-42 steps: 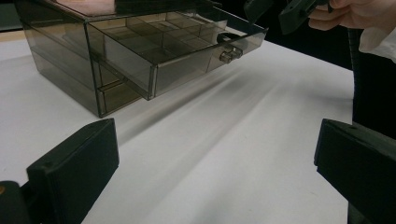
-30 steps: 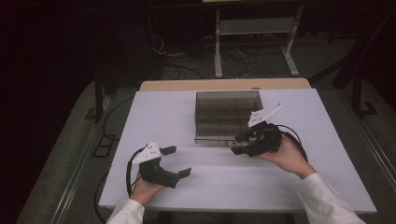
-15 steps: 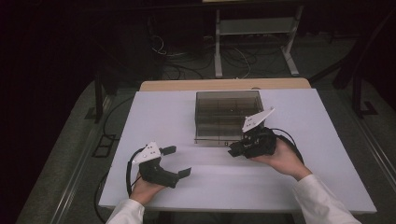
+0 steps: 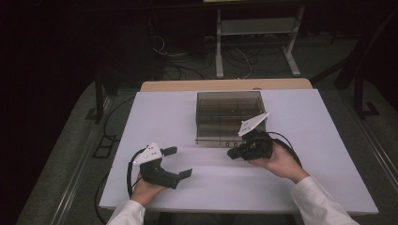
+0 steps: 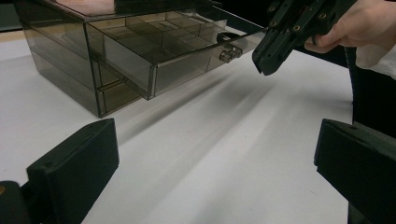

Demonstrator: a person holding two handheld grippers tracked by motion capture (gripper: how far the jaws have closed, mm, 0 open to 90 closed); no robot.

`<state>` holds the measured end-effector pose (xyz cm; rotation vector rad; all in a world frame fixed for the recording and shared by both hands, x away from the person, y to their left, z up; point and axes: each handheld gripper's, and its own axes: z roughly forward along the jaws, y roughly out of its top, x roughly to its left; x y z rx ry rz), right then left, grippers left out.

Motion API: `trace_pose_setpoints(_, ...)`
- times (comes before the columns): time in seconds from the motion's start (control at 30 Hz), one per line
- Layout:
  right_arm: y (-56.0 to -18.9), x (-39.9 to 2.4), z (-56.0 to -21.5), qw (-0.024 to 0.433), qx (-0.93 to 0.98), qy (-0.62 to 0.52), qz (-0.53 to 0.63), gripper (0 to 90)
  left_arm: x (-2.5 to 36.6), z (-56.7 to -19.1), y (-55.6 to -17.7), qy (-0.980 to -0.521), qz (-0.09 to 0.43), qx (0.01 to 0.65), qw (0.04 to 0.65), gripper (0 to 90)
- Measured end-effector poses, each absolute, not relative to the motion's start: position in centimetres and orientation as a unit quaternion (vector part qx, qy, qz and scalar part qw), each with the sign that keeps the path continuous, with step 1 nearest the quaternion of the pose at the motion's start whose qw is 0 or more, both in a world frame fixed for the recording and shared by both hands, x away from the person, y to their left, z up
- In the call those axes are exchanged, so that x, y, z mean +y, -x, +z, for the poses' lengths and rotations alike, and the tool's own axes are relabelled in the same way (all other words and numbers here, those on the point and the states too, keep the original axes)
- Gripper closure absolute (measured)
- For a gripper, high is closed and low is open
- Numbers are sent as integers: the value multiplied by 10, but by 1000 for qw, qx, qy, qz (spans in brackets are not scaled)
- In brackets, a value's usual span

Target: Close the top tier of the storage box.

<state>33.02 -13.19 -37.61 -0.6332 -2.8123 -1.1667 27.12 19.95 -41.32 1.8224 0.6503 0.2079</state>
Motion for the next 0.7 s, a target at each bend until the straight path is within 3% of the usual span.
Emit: trace_pose_setpoints(0.7, -331, -116, -394, -30, -913, 223, -340, 889, 199, -413, -271, -776, 89, 276, 560, 0)
